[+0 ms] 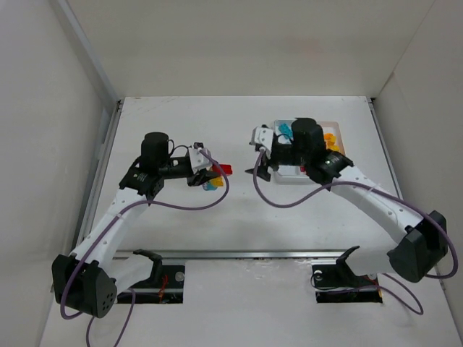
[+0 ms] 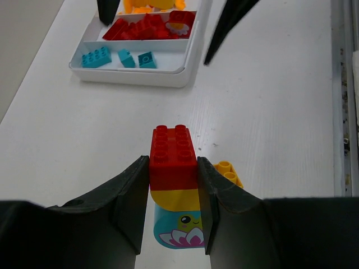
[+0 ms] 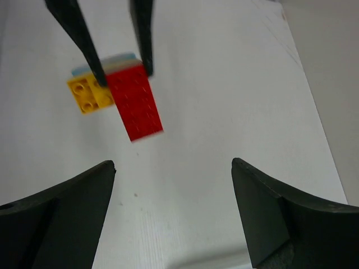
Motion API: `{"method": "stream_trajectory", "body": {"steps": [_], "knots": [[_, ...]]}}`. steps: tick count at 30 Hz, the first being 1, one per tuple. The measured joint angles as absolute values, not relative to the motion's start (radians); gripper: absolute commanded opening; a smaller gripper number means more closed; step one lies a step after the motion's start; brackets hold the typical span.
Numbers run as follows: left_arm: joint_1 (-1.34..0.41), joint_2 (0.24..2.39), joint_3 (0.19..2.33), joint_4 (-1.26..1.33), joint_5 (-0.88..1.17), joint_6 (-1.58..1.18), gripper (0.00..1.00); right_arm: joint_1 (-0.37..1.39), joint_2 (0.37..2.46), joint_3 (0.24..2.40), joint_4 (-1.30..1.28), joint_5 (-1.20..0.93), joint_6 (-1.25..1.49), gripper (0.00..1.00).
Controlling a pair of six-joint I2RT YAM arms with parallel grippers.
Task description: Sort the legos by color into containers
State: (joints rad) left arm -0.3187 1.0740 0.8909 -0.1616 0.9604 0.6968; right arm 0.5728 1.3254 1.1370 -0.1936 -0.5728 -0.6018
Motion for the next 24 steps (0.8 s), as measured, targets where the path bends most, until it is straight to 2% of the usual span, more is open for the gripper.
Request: {"method": "stream_trajectory", "body": {"steps": [3, 9, 13, 14, 17, 21, 24], "knots": [[-0.319, 1.074, 0.9, -0.181, 1.003, 0.727, 0.0, 0.66, 1.383, 1.18, -0.192, -0.626, -0.664, 0.9], [-0.319, 1.074, 0.919, -0.21, 1.048, 0.776, 0.0, 0.679, 1.49, 1.223, -0.195, -0.661, -0.721, 0.9], [-0.319, 1.074, 0.919, -0.222, 1.055, 0.789, 0.0, 0.701, 1.502, 1.244, -0.212, -0.669, -0.751, 0.85], [-0.319, 1.074, 0.919, -0.223, 1.058, 0.791, 0.0, 0.709, 1.505, 1.253, -0.214, -0.67, -0.756, 0.81], [-0.319, 1.074, 0.919, -0.226, 1.062, 0.793, 0.0, 0.731, 1.52, 1.285, -0.22, -0.674, -0.771, 0.78], [-0.318, 1.074, 0.919, -0.222, 1.063, 0.784, 0.0, 0.75, 1.549, 1.301, -0.225, -0.679, -0.78, 0.69], [-0.319, 1.074, 0.919, -0.216, 1.065, 0.769, 0.0, 0.754, 1.567, 1.301, -0.237, -0.677, -0.783, 0.67]]}}
